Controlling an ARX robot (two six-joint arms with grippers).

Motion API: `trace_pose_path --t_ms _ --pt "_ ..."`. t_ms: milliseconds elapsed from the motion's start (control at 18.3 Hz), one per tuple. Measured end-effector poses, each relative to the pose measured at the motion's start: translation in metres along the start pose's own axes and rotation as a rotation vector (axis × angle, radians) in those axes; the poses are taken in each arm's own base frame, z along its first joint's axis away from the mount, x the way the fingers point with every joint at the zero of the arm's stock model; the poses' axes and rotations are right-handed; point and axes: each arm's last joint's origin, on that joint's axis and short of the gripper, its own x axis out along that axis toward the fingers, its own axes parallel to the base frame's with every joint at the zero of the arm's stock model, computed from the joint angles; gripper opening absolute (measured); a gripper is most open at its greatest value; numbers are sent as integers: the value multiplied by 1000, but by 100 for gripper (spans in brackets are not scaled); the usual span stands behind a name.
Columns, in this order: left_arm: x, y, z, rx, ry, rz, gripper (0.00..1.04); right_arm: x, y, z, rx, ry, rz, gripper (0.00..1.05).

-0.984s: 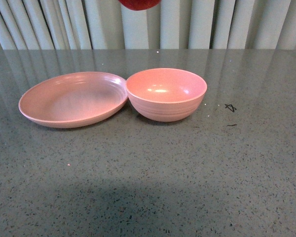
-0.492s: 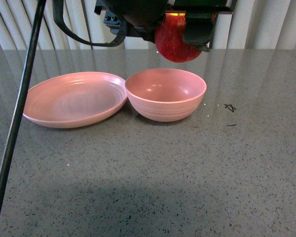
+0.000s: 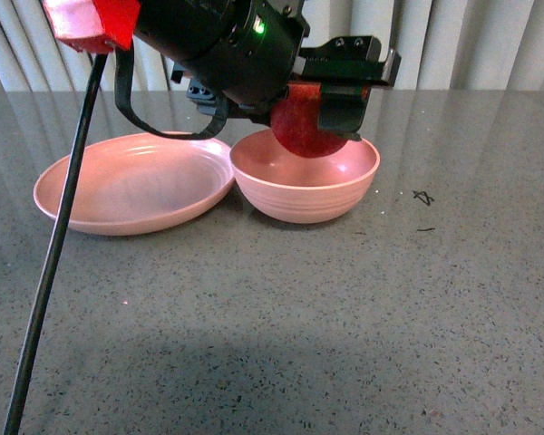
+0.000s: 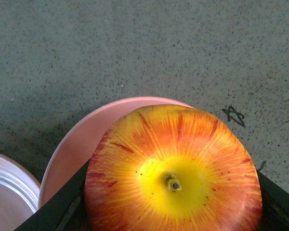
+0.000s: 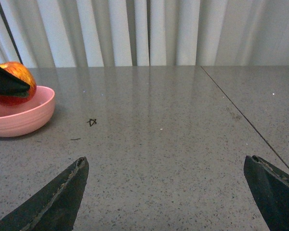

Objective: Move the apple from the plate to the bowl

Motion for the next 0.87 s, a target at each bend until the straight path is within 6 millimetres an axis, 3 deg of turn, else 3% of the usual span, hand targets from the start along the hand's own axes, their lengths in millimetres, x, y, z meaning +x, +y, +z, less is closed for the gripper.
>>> trace_pose_path --t_ms 601,875 --pt "21 9 -19 -17 70 21 71 0 0 0 0 0 0 98" --pt "24 10 -18 -21 76 21 74 0 0 0 0 0 0 98"
